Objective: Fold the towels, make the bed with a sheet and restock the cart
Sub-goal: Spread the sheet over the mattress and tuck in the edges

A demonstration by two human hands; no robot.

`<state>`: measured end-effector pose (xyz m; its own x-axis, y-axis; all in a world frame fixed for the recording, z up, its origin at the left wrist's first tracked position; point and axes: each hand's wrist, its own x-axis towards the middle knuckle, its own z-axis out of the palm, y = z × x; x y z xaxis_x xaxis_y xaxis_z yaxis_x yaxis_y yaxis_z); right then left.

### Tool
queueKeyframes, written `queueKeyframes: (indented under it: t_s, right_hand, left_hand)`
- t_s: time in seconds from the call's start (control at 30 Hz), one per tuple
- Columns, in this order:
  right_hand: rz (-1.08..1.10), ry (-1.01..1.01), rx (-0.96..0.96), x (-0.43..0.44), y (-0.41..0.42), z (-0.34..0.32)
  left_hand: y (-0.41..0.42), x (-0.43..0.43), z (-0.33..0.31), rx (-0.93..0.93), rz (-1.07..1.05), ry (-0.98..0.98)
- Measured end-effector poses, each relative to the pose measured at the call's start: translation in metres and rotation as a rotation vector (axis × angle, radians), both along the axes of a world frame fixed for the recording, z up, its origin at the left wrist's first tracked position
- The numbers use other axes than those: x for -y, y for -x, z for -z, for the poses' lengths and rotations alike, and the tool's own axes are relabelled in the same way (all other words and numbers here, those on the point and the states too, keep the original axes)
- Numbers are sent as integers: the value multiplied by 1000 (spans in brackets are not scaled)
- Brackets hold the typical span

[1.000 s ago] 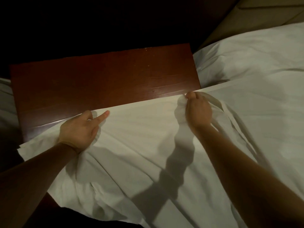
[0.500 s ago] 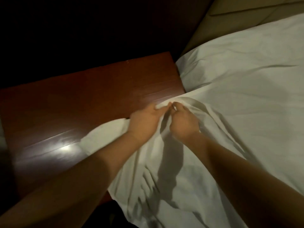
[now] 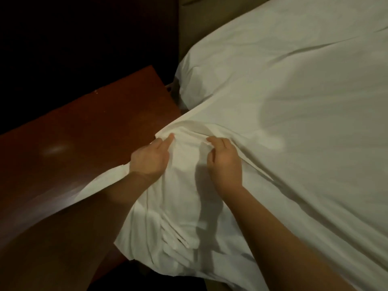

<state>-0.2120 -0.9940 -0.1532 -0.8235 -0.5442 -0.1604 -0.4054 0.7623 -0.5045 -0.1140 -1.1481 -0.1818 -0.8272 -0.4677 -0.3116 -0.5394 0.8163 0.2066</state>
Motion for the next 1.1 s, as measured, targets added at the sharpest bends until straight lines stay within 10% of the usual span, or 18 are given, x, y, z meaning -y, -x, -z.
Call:
queueKeyframes:
  t_s: [0.23,1.1]
  right_hand:
    - [347,-75,-98,-53,1,9]
    - [336,-345,-164,-98,25,-29]
  left_hand:
    - [-4,6,13,-43,-6,17]
    - [-5,25,26,-230,109,-49]
